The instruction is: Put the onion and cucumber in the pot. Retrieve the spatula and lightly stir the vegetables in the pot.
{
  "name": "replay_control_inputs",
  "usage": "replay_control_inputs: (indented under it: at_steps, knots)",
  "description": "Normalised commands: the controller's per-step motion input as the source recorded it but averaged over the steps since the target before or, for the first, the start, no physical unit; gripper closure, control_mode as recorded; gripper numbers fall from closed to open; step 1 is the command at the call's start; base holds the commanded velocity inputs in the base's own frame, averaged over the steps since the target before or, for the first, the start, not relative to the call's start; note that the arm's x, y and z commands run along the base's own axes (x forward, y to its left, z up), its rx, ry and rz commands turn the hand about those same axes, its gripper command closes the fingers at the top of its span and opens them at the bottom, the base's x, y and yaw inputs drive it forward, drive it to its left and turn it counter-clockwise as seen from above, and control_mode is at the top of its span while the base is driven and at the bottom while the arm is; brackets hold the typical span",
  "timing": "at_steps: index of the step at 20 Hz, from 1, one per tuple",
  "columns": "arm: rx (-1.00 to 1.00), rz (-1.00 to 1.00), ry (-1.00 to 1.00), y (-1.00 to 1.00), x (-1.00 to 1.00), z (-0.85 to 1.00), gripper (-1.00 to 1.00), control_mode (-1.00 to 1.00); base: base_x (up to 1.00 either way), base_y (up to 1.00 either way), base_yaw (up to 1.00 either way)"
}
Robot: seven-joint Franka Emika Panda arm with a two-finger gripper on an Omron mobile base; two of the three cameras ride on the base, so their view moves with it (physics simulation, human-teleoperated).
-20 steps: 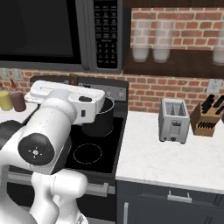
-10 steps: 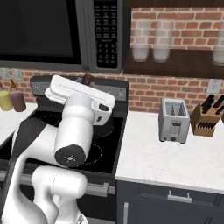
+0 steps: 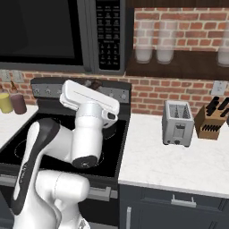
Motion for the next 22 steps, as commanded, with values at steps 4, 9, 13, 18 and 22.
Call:
replay_control_inputs:
  at_steps: [4, 9, 13, 18, 22]
  knots:
    - [0.01, 0.05, -0.2, 0.0, 0.03, -0.62, 1.0, -1.0, 0.0, 0.0, 0.0]
    - [0.01, 0.04, -0.15, 0.01, 0.25, -0.38, 1.0, -1.0, 0.0, 0.0, 0.0]
    - [0.0, 0.02, -0.03, 0.13, 0.23, -0.46, 1.0, -1.0, 0.0, 0.0, 0.0]
    - [0.0, 0.02, 0.0, 0.18, 0.31, -0.37, 1.0, -1.0, 0.0, 0.0, 0.0]
    - [0.0, 0.01, 0.0, 0.16, 0.44, -0.2, 1.0, -1.0, 0.0, 0.0, 0.0]
